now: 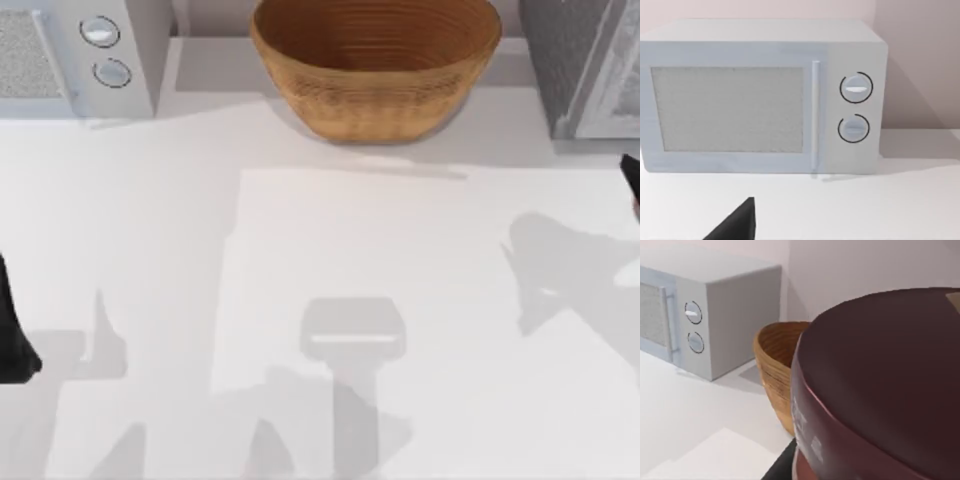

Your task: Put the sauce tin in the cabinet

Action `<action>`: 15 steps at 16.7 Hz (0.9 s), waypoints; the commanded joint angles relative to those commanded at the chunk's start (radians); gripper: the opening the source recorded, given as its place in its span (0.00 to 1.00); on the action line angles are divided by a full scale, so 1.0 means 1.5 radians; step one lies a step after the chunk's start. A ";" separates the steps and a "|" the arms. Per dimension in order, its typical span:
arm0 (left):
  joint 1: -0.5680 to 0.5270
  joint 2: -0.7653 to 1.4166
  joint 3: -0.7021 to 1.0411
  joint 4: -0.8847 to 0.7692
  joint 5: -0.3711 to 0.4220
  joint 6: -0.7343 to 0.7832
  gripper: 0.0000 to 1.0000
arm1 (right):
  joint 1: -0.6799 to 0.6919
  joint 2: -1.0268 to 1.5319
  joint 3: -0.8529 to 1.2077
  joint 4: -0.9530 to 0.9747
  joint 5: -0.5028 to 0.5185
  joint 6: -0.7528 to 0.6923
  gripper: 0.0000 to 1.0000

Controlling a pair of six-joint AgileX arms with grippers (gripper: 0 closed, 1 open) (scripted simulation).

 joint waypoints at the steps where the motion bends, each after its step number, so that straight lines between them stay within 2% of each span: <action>1: 0.000 0.000 0.000 0.000 0.000 0.000 1.00 | -0.010 -0.065 -0.038 -0.020 0.039 0.008 0.00; 5: 0.000 0.000 0.000 0.000 0.000 0.000 1.00 | -0.047 -0.292 -0.170 -0.087 0.179 0.037 0.00; 8: 0.000 0.000 0.000 0.000 0.000 0.000 1.00 | -0.066 -0.409 -0.239 -0.121 0.254 0.050 0.00; 11: 0.000 0.000 0.000 0.000 0.000 0.000 1.00 | -0.076 -0.464 -0.273 -0.137 0.292 0.057 0.00; 15: 0.000 0.000 0.000 0.000 0.000 0.000 1.00 | -0.076 -0.469 -0.276 -0.138 0.295 0.057 0.00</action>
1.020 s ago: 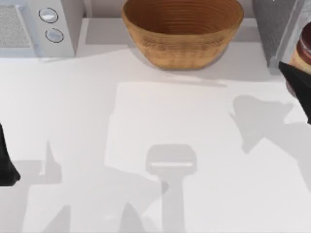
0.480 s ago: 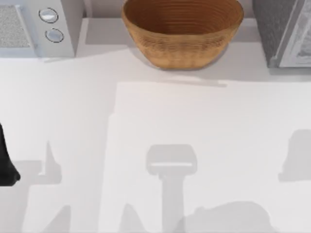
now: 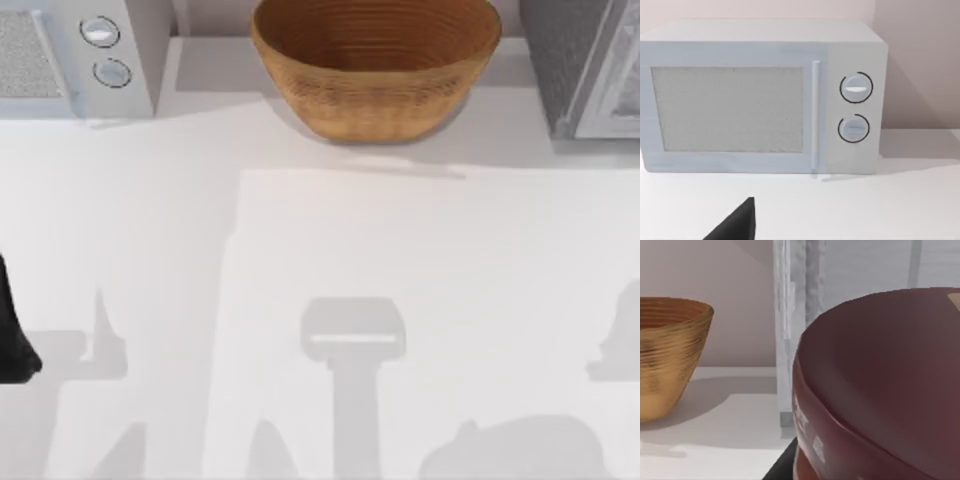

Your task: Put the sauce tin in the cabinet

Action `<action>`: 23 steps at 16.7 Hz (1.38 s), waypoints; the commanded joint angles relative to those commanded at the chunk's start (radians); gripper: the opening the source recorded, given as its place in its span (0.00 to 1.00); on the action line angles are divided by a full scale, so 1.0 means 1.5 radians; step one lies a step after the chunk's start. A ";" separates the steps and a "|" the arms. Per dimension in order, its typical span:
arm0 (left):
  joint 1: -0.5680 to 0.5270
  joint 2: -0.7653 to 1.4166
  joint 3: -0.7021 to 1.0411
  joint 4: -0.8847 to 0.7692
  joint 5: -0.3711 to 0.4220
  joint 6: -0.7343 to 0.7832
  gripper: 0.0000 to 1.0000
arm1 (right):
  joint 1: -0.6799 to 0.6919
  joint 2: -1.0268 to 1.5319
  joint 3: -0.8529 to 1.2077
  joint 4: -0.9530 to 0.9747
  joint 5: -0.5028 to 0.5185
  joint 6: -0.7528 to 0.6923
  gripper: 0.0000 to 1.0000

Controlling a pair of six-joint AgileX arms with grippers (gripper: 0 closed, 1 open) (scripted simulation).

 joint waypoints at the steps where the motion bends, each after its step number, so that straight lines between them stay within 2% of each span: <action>1: 0.000 0.000 0.000 0.000 0.000 0.000 1.00 | 0.002 0.003 0.001 0.001 -0.001 0.001 0.00; 5: 0.000 0.000 0.000 0.000 0.000 0.000 1.00 | 0.005 0.039 0.042 -0.012 0.006 0.004 0.00; 9: 0.000 0.000 0.000 0.000 0.000 0.000 1.00 | 0.021 0.161 0.194 -0.059 0.026 0.011 0.00; 23: 0.000 0.000 0.000 0.000 0.000 0.000 1.00 | 0.108 0.762 1.060 -0.291 0.112 0.014 0.00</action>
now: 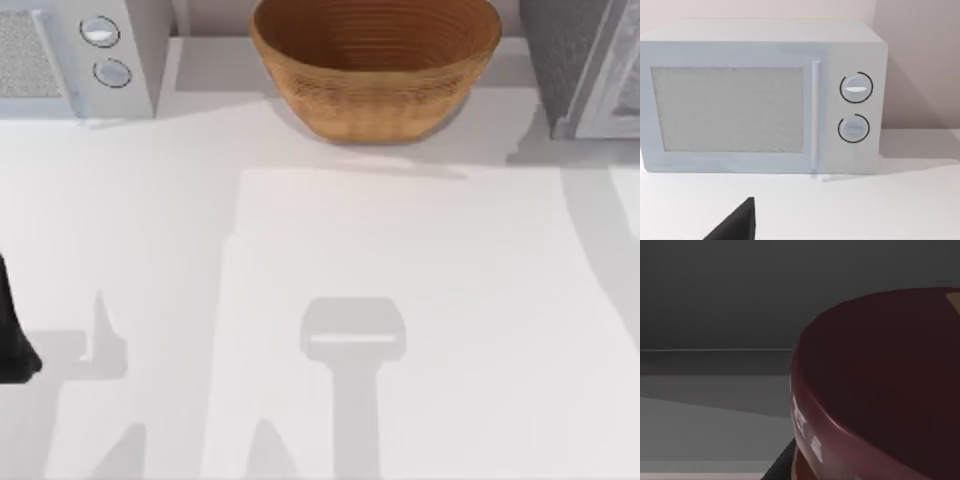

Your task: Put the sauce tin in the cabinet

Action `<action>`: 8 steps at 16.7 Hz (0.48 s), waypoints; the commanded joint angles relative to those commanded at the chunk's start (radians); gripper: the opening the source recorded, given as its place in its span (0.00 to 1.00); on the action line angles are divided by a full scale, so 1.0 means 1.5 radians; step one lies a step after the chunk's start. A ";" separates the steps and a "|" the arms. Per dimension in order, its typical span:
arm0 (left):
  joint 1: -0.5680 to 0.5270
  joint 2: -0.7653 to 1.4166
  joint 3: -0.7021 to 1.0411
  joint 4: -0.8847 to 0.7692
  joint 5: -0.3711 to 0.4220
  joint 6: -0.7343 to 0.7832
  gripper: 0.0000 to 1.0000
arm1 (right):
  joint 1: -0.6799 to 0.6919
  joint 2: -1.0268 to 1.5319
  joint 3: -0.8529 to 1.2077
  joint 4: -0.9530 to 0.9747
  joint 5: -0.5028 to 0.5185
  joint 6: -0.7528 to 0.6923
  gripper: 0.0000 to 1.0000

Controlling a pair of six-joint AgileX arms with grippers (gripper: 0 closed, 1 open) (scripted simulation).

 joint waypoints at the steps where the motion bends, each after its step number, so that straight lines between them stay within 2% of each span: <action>1: 0.000 0.000 0.000 0.000 0.000 0.000 1.00 | 0.005 0.032 0.045 -0.012 0.005 -0.001 0.00; 4: 0.000 0.000 0.000 0.000 0.000 0.000 1.00 | 0.015 0.105 0.143 -0.040 0.015 -0.002 0.00; 8: 0.000 0.000 0.000 0.000 0.000 0.000 1.00 | 0.020 0.140 0.184 -0.053 0.021 -0.003 0.00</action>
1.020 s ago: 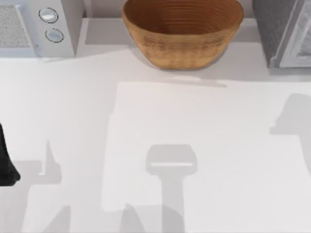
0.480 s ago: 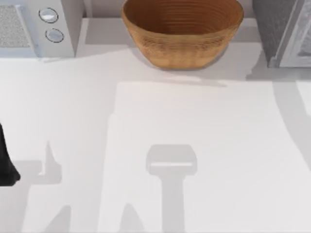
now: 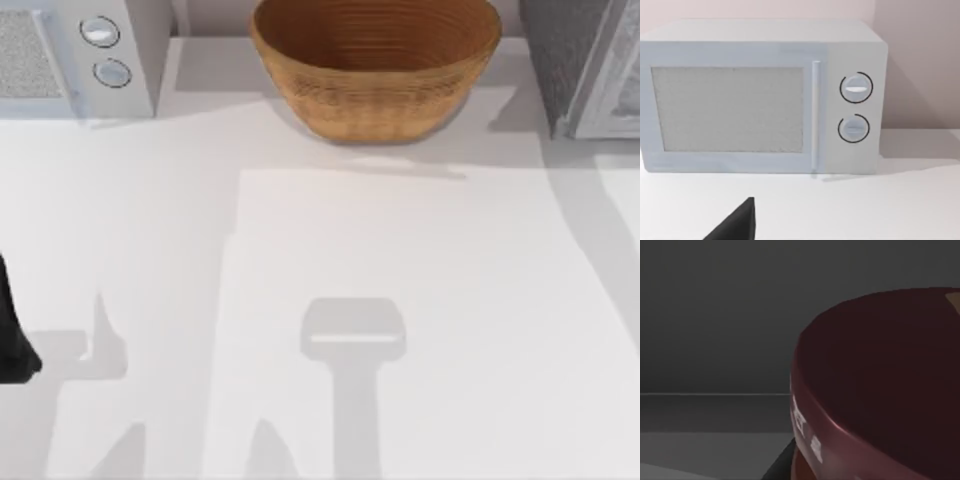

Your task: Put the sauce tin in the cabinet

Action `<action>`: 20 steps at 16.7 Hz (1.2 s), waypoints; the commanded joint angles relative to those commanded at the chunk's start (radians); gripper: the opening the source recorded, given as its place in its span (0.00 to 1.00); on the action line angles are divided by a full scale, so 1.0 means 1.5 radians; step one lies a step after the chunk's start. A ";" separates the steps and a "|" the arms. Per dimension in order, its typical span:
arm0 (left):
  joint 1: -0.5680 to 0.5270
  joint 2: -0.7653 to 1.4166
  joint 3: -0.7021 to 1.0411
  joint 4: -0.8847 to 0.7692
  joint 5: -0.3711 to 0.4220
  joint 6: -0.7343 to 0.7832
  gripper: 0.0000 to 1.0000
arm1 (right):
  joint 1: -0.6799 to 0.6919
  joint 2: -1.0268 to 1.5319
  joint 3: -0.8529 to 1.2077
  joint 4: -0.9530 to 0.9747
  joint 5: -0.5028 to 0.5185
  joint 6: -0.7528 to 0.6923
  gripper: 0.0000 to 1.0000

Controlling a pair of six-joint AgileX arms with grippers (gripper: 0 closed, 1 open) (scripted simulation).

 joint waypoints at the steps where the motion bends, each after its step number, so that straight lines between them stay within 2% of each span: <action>1: 0.000 0.000 0.000 0.000 0.000 0.000 1.00 | 0.000 0.000 0.000 0.000 0.000 0.000 0.00; 7: 0.000 0.000 0.000 0.000 0.000 0.000 1.00 | -0.011 0.024 0.021 0.005 -0.006 0.002 0.00; 15: 0.000 0.000 0.000 0.000 0.000 0.000 1.00 | -0.045 0.299 0.245 0.038 -0.038 0.001 0.00; 20: 0.000 0.000 0.000 0.000 0.000 0.000 1.00 | -0.060 0.343 0.290 0.054 -0.052 0.001 0.00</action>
